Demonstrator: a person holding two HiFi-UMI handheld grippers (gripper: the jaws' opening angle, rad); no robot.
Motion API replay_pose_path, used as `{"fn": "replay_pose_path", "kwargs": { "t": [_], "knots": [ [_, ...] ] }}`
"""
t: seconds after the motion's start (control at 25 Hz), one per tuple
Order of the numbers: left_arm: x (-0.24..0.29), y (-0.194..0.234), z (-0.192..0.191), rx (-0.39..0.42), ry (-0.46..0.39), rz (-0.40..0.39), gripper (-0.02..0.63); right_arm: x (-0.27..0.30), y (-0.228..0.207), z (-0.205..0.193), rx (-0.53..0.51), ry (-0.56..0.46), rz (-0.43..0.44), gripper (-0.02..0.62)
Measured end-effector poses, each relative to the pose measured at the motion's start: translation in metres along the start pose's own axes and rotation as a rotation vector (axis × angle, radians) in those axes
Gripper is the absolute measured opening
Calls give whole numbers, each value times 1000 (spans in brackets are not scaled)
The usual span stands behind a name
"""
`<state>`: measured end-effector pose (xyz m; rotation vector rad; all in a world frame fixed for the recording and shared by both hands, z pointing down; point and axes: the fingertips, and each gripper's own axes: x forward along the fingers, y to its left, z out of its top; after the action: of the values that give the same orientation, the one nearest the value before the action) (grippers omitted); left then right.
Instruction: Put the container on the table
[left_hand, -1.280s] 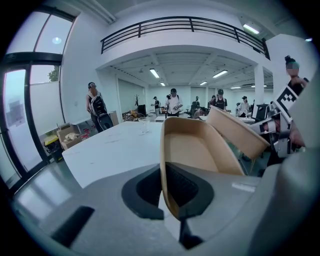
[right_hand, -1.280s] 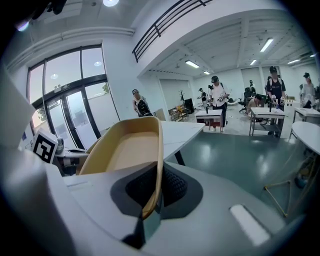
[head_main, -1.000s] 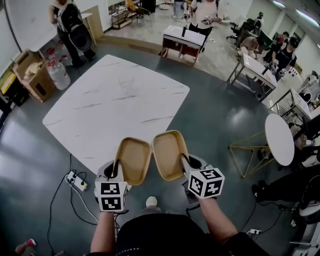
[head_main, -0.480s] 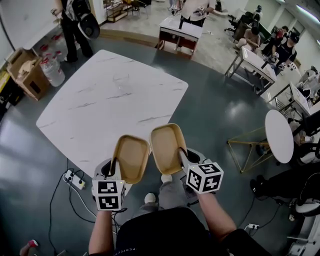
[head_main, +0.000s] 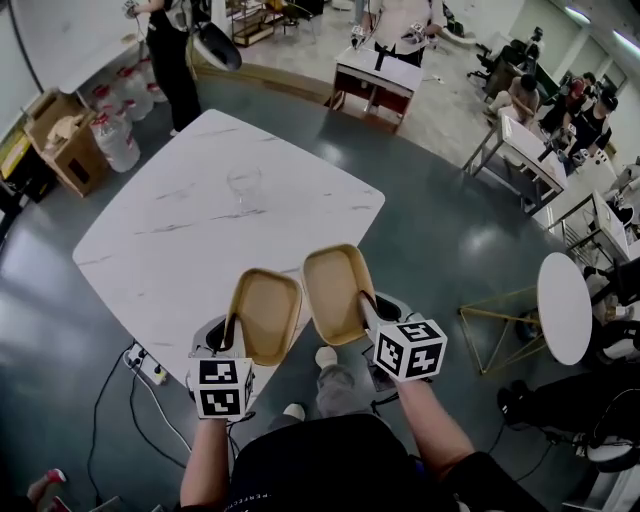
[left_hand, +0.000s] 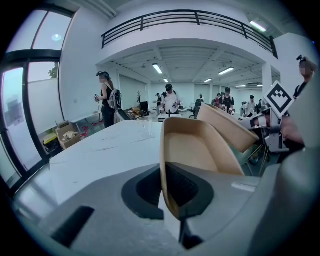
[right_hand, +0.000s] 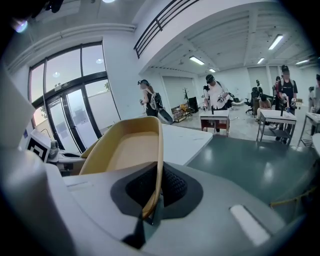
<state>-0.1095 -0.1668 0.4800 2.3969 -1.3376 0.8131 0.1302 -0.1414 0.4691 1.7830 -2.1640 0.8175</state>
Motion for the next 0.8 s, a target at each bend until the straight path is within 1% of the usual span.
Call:
{"fn": "replay_pose_path", "kwargs": {
  "t": [0.52,0.8],
  "knots": [
    [69,1,38,-74,29,75,2,68,-50,53,-49,48,80,3],
    [97,5,43,-123,47,128,2,104,-70,67,-78,82,121,2]
  ]
}}
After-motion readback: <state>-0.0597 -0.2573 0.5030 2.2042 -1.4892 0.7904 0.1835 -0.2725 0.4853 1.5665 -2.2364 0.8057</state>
